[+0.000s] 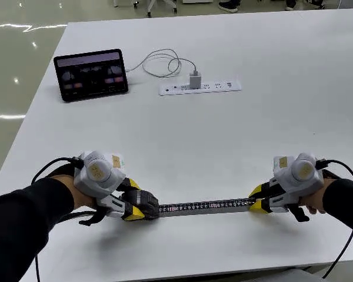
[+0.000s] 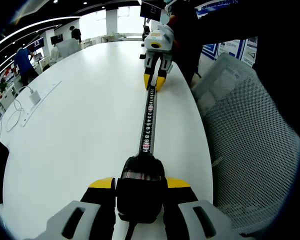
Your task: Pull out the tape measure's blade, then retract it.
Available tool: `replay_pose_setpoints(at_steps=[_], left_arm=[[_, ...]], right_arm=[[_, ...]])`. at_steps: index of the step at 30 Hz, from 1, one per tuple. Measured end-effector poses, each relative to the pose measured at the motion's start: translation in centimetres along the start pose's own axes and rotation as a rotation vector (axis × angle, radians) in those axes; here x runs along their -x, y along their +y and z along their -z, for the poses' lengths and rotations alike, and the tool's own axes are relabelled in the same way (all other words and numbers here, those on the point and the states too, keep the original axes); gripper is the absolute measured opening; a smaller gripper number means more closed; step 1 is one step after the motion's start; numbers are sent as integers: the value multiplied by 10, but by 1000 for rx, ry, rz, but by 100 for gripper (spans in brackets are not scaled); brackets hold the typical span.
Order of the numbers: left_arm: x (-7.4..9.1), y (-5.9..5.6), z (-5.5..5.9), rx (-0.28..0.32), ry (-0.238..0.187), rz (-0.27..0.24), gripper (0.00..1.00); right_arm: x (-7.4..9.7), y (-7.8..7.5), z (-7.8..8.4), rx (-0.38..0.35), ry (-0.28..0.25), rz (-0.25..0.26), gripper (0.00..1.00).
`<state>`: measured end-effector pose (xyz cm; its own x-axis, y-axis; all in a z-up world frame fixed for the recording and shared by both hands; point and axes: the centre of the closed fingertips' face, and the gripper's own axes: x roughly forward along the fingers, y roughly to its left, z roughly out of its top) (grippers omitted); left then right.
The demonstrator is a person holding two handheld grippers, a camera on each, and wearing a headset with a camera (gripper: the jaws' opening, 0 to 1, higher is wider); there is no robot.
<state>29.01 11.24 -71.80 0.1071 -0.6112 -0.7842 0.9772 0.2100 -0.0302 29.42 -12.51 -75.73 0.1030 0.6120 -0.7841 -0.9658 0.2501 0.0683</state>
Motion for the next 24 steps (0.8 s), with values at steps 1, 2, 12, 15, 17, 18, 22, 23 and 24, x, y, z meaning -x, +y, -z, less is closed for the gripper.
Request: replay_pose_setpoints(at_steps=[1,2,12,15,17,18,22,23,24], left_arm=[[0,0,0,-1,-6,-5,33],[0,0,0,0,-8,-9,33],[0,2,0,20,-6,-23,34],[0,1,0,17,-11,-28,34],[0,1,-1,18,-15,-32,34],[0,1,-1,18,-16,-33,34],[1,1,-1,5,-14,-31,33],[1,1,-1,5,-13,-31,33],[1,0,0,4,-13,-31,33]], right_arm=[[0,1,0,6,4,3,11],[0,1,0,13,8,5,11],[-2,-5,-3,16,30,35,13],[-1,-5,-2,9,31,40,13],[-1,-4,-2,8,32,42,13],[-1,-4,-2,7,33,42,13],[0,-1,-1,1,36,34,13],[0,-1,-1,2,36,32,13],[0,-1,-1,3,38,30,13]])
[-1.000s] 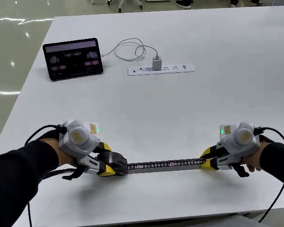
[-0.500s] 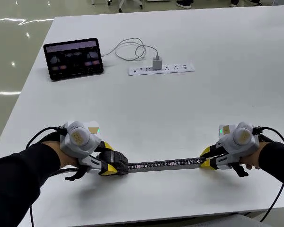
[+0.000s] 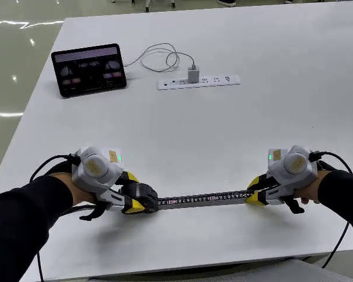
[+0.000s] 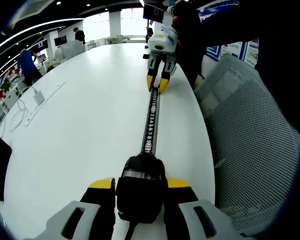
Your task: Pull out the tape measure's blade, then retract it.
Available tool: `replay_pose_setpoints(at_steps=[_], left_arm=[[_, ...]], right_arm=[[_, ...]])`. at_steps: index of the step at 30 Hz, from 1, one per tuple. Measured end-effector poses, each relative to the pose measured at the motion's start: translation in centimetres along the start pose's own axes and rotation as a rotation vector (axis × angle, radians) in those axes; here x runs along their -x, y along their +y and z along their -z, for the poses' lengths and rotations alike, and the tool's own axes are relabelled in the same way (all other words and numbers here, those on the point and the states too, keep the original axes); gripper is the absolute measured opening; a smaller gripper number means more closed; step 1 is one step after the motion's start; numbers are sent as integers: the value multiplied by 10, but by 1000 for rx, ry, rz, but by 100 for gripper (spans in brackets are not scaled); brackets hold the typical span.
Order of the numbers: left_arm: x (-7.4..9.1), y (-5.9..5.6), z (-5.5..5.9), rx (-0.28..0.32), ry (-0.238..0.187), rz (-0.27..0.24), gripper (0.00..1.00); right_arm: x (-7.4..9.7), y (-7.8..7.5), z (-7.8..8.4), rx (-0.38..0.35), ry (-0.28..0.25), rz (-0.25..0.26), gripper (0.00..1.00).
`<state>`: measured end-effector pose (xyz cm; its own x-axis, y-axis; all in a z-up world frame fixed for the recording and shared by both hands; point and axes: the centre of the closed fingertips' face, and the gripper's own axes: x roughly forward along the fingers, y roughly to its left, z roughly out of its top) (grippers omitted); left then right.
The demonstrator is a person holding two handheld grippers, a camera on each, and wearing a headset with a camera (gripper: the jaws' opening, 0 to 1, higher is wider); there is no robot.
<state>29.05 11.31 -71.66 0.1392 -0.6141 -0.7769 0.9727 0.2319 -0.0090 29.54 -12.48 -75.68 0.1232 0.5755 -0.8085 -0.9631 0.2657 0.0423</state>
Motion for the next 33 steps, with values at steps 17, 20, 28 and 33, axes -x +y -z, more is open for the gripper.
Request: replay_pose_setpoints(at_steps=[17,20,28,33], left_arm=[[24,34,3,228,-96,-193,82],[27,35,3,266,-113,-196,83],[30,32,-2,324,-153,-188,98],[33,36,-3,365,-169,-216,100]], right_arm=[[17,-5,-11,-47,-30,28,29],[22,-4,-17,-61,-49,40,32],[24,2,-19,-103,-56,43,40],[24,3,-19,-140,-60,52,50]])
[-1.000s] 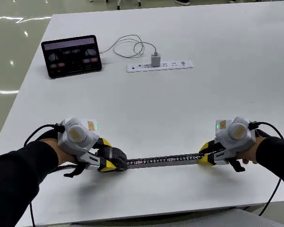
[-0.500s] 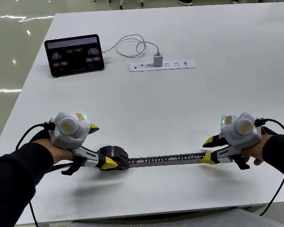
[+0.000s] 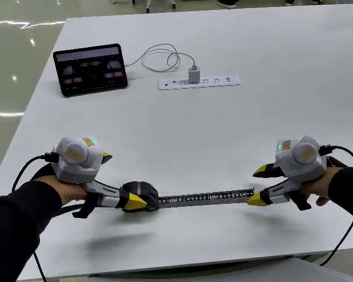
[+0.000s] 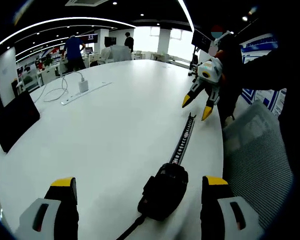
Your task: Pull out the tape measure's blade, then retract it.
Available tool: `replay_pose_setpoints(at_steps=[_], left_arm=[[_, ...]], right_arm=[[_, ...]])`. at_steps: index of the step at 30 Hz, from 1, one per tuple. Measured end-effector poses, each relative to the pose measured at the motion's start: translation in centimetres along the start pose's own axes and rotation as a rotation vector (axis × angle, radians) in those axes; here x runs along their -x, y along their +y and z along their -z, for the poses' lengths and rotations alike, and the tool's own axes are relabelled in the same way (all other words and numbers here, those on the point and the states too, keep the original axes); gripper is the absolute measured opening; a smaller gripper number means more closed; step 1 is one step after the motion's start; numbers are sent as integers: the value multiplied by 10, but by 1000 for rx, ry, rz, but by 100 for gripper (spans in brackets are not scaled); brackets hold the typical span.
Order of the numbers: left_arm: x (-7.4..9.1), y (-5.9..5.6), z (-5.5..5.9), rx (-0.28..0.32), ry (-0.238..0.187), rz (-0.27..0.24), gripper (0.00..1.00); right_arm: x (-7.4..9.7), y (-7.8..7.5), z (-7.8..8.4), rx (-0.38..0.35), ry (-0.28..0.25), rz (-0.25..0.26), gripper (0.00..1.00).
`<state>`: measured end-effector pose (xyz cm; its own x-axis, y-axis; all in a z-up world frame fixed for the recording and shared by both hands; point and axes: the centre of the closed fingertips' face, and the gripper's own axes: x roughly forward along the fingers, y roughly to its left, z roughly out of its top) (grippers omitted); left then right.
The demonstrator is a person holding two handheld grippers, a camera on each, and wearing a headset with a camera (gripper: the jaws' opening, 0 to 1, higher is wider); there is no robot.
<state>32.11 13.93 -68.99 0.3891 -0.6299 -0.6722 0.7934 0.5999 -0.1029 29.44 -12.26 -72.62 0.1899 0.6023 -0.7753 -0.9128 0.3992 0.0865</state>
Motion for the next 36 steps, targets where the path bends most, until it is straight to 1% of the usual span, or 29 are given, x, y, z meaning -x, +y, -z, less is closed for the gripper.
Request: replay_pose_setpoints(at_steps=[2,3,5,6,8,10,11,13,16,18,20,21,24,25,26,28,29,31,32,34,36], left_arm=[[1,4,-1,10,-16,-30,100],[3,8,-1,24,-25,-54,100],[6,13,0,44,-35,-85,100],[8,15,-2,83,-62,-100,100],[13,18,-4,142,-103,-117,100],[19,22,-4,178,-134,-155,100],[22,22,-2,180,-131,-158,100],[25,20,-1,196,-142,-163,100],[32,20,2,193,-152,-193,100],[36,20,5,203,-164,-202,100],[38,21,9,206,-167,-207,100],[40,19,11,204,-169,-204,100],[44,13,12,159,-173,-206,100],[47,12,10,135,-187,-208,100],[50,10,10,125,-193,-212,100],[55,8,12,126,-193,-213,100],[58,7,12,126,-196,-212,100],[61,4,15,134,-202,-201,100],[62,2,17,134,-196,-195,100],[66,1,23,130,-180,-203,100],[72,1,25,133,-183,-211,100]], right_arm=[[0,-1,-1,-18,-4,13,55],[0,-1,-2,-25,-9,22,57],[1,-3,-3,-34,-21,47,59],[3,-6,-5,-35,-39,74,60],[5,-9,-6,-44,-58,103,62],[8,-9,-7,-74,-78,127,66],[9,-11,-6,-84,-83,137,69],[10,-11,-4,-98,-91,146,73],[15,-9,-2,-102,-115,173,74],[19,-9,-3,-99,-143,187,74],[22,-8,-3,-103,-154,203,75],[25,-7,-2,-101,-161,214,75],[36,-8,-2,-138,-193,242,80],[40,-7,-2,-146,-207,249,81],[46,-7,-2,-156,-226,261,82],[53,-6,1,-168,-233,274,82],[56,-3,1,-165,-231,276,83],[62,-4,6,-155,-220,287,83],[64,-5,8,-158,-222,288,83],[72,-4,9,-158,-225,299,85],[79,1,8,-155,-226,315,86]])
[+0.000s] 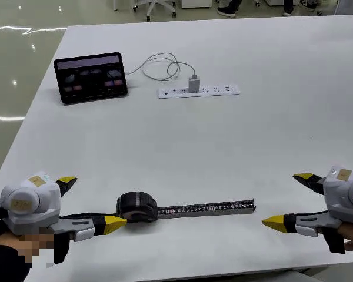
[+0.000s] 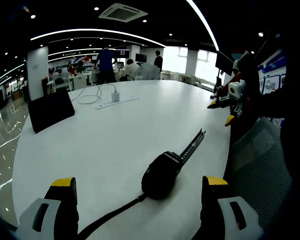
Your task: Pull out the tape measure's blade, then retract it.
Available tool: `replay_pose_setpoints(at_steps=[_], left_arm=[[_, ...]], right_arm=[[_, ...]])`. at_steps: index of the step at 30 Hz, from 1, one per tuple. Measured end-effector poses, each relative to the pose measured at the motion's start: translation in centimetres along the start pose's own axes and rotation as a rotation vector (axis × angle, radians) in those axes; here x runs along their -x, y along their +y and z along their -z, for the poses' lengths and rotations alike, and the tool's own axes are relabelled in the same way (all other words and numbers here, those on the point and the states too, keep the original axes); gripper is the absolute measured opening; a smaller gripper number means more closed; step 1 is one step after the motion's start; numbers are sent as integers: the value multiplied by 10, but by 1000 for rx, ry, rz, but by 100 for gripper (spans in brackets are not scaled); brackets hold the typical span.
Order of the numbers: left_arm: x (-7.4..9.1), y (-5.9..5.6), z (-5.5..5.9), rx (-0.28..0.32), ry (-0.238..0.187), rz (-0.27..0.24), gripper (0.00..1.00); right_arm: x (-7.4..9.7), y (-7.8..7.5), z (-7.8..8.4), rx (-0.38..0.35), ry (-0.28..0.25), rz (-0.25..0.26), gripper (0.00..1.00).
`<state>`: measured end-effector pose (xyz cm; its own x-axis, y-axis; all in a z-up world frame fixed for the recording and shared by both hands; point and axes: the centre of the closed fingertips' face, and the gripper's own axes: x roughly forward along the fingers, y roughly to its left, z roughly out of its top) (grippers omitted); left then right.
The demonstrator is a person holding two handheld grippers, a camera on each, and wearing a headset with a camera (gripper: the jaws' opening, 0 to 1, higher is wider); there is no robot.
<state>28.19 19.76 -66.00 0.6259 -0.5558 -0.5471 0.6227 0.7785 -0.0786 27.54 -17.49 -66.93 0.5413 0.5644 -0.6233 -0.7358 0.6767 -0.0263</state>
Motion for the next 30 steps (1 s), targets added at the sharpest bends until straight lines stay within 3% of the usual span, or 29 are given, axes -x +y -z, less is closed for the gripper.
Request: replay_pose_setpoints(at_steps=[9,14,26,30], left_arm=[[13,3,-2,7,16,-23,100],[22,7,4,33,27,-51,100],[35,-6,16,48,29,-61,100],[36,-9,17,45,27,-56,100]], right_arm=[[19,12,6,-1,-2,34,90],[26,18,6,-22,-18,50,92],[35,14,14,-51,-20,58,98],[36,17,16,-58,-8,38,100]])
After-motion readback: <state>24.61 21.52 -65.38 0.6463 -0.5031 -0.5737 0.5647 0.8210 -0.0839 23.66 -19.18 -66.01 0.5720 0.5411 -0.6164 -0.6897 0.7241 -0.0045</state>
